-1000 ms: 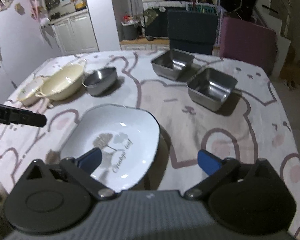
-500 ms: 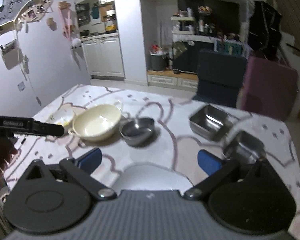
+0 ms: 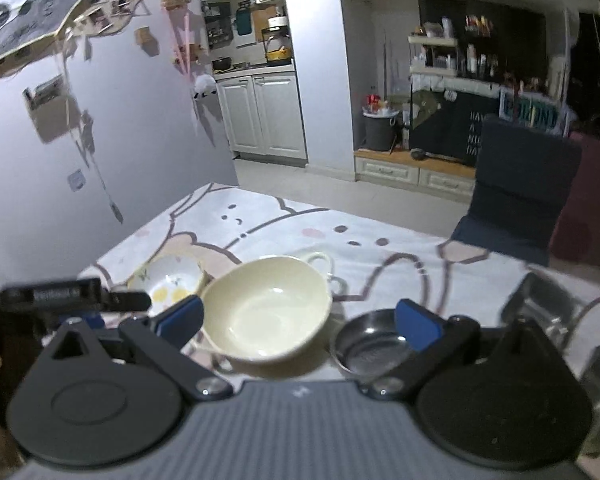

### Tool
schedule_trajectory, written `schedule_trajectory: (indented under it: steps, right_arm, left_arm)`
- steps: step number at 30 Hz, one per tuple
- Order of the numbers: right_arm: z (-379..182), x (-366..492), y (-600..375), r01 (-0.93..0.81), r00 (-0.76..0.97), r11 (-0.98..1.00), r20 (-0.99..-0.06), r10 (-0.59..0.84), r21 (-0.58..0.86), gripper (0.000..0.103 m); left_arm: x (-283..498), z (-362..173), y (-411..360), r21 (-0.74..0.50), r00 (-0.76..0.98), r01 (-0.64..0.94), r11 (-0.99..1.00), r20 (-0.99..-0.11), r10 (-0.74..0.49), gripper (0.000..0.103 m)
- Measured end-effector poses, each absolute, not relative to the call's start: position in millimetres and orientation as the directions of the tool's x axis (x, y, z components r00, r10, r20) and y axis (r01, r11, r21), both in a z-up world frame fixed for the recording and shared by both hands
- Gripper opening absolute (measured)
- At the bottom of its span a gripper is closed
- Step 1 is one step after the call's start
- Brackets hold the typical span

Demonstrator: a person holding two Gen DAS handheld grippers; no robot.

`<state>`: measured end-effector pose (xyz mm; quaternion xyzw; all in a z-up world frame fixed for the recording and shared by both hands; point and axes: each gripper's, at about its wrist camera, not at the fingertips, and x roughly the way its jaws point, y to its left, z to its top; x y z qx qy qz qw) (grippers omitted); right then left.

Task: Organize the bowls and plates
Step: 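Move both grippers to the cream two-handled bowl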

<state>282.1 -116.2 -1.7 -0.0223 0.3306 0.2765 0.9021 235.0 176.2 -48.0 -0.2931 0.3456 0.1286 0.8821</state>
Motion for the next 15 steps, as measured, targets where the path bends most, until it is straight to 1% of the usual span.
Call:
schedule_trajectory:
  steps: [3,6,7,12,14,15]
  right_arm:
    - [-15.8,301.1,-104.0,-0.477,0.602,0.849,-0.618,0.506,0.229,0.103]
    - [-37.0,321.0,-94.5,-0.439,0.577,0.848,-0.630,0.519,0.297,0.102]
    - [-44.4,327.3,-92.0,-0.432,0.569,0.845,-0.631,0.527,0.315,0.101]
    - [-66.8,346.1,-88.1,-0.438,0.548,0.838,-0.642,0.536,0.326,0.087]
    - [-72.0,356.8,-87.5,-0.445,0.544,0.831,-0.637,0.546,0.333,0.079]
    - [-75.3,363.5,-86.2,-0.446,0.540,0.828,-0.635,0.553,0.341,0.077]
  left_arm:
    - [244.2,-52.5,177.7,-0.403,0.714,-0.456,0.794,-0.698,0.056,0.103]
    - [252.2,-58.9,178.7,-0.405,0.711,-0.456,0.793,-0.701,0.051,0.103]
    - [254.8,-61.6,179.1,-0.407,0.709,-0.455,0.792,-0.704,0.046,0.103]
    - [266.1,-78.0,182.6,-0.448,0.694,-0.446,0.775,-0.720,-0.017,0.103]
    - [268.4,-85.2,184.8,-0.476,0.695,-0.445,0.759,-0.718,-0.043,0.103]
    - [269.8,-88.8,186.6,-0.489,0.692,-0.453,0.745,-0.720,-0.052,0.103]
